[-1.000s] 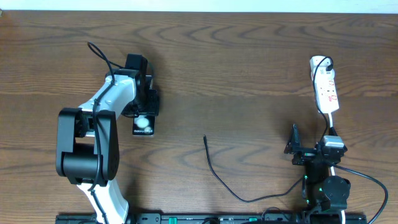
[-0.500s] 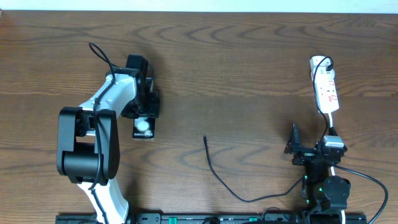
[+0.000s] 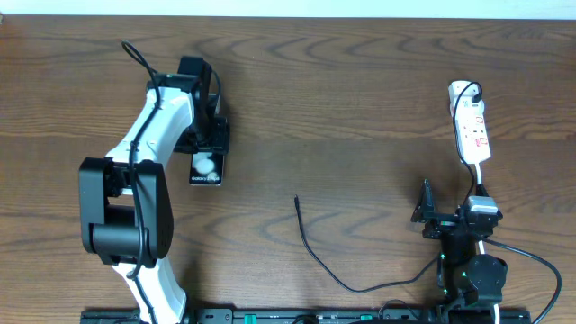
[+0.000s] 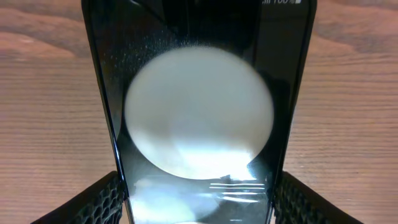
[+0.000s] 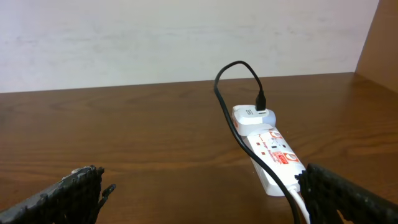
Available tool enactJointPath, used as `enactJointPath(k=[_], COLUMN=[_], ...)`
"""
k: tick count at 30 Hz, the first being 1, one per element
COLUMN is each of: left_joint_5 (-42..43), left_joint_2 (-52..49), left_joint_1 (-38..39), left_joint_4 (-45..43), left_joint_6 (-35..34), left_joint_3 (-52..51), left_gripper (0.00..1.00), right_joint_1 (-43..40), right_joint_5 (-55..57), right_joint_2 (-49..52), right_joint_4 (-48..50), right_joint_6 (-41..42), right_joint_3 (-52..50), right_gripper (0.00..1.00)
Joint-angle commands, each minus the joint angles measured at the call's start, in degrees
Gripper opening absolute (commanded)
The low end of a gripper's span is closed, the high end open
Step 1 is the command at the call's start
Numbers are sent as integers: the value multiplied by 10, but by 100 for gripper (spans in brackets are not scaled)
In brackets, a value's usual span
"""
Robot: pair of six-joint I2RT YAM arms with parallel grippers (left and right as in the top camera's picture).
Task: Plug charger to phone and switch on socket
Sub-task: 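Raise and turn the phone with the left gripper, screen facing right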
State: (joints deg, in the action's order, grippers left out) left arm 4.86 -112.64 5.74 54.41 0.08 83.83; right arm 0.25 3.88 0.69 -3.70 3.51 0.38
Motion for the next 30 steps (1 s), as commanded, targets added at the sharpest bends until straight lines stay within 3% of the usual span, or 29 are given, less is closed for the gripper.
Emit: enactJointPath(k=[1, 6, 11, 17, 22, 25, 30], left_joint_5=[18, 66, 180, 403, 670, 759, 792], left_joint_2=[6, 6, 8, 8, 8, 8, 8], left_joint_1=[-1, -1, -1, -2, -2, -2, -2], left_joint_4=[19, 32, 34, 25, -14, -62, -176], left_joint_6=[3, 3, 4, 3, -14, -88, -329], left_joint_3=[28, 45, 54, 57, 57, 57, 57], left_gripper=[7, 7, 7, 7, 7, 7, 7], right_joint_1=[6, 6, 6, 6, 6, 6, 6], right_joint_5=[5, 5, 5, 5, 5, 5, 5], right_joint_2=[-3, -3, -3, -3, -3, -3, -3], right_joint_4=[-2, -2, -2, -2, -2, -2, -2], right_joint_6=[7, 7, 7, 7, 7, 7, 7], right_joint_3=[-1, -1, -1, -1, -1, -1, -1], right_gripper=[99, 99, 99, 99, 99, 99, 99])
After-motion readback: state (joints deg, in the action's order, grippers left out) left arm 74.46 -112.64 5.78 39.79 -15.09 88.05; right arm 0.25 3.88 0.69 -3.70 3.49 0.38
